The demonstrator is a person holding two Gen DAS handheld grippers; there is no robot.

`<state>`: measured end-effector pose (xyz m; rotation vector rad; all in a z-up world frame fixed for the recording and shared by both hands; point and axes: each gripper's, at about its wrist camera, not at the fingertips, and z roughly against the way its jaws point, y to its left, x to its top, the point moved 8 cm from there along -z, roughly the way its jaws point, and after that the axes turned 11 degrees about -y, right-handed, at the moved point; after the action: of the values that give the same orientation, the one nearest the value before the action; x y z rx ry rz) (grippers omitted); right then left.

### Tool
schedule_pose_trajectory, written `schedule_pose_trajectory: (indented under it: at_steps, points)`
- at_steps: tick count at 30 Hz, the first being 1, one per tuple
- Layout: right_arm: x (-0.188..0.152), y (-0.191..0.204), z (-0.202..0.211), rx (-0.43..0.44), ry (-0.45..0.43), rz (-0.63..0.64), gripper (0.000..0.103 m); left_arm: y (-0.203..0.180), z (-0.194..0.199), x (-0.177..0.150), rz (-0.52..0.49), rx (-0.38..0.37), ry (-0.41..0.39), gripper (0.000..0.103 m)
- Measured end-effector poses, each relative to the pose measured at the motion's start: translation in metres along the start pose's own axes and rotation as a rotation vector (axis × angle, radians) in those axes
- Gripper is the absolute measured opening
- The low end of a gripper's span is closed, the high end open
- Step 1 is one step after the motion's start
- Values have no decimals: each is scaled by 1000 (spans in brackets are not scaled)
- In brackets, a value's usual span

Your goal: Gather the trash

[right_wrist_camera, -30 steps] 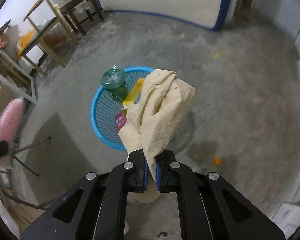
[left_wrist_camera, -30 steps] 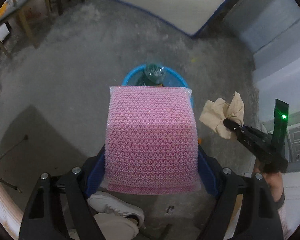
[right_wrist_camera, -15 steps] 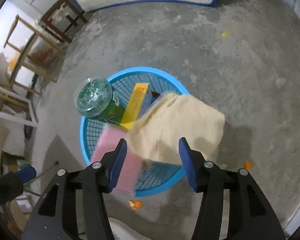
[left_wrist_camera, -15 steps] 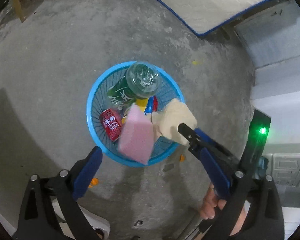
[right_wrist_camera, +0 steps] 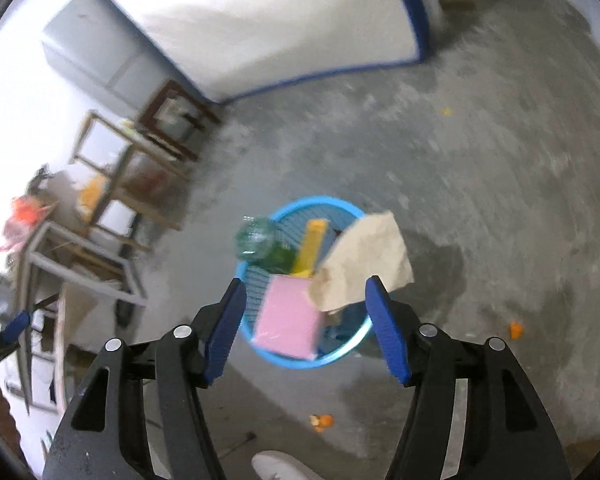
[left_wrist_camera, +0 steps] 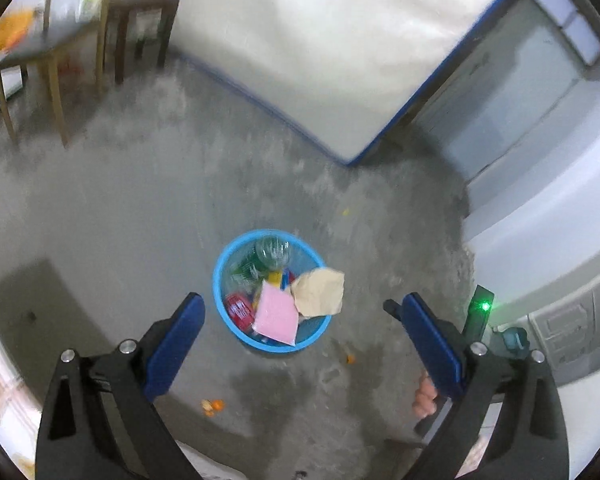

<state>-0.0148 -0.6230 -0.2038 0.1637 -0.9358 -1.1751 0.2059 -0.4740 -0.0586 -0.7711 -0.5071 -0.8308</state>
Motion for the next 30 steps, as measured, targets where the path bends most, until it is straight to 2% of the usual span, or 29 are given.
schedule_pose_trajectory:
  at_steps: [3,6,9,10,12,15,19,20,21,23,25,26,27,28,30]
  points:
    - [9,20,38,68,-53,47,65,9,74,-9,-22,44,-112,96]
    - [16,29,64,96,-93,62,66,26,139,-38,-6,115,-191,97]
    - [20,27,63,38,-100,100,67,46,193,-73,37,199,-249,97]
    - [21,21,51,13,-73,79,67,52,210,-85,55,226,-268,97]
    - [19,8,26,12,-17,2,55,63,242,-108,94,267,-302,97]
    - [11,-27,-40,-22,116,-174,51,76,281,-142,149,318,-349,97]
    - [-6,-69,-107,-120,224,-290,53,93,323,-177,212,394,-398,97]
    - [-12,-83,-127,-135,255,-353,59,97,332,-182,231,408,-403,97]
    - [-17,-90,-139,-126,277,-400,64,99,336,-190,244,415,-406,97]
    - [-29,-105,-160,-140,306,-487,64,106,346,-202,279,437,-410,97]
    - [-35,-113,-171,-154,306,-512,63,112,349,-210,298,452,-409,97]
    - [-35,-113,-172,-161,296,-505,58,113,349,-213,308,458,-407,97]
    - [-35,-112,-172,-162,278,-494,45,115,347,-215,324,460,-405,97]
    - [-34,-109,-171,-158,258,-479,37,117,344,-215,334,457,-404,97]
    - [-32,-100,-168,-156,230,-434,6,119,338,-215,359,444,-409,97]
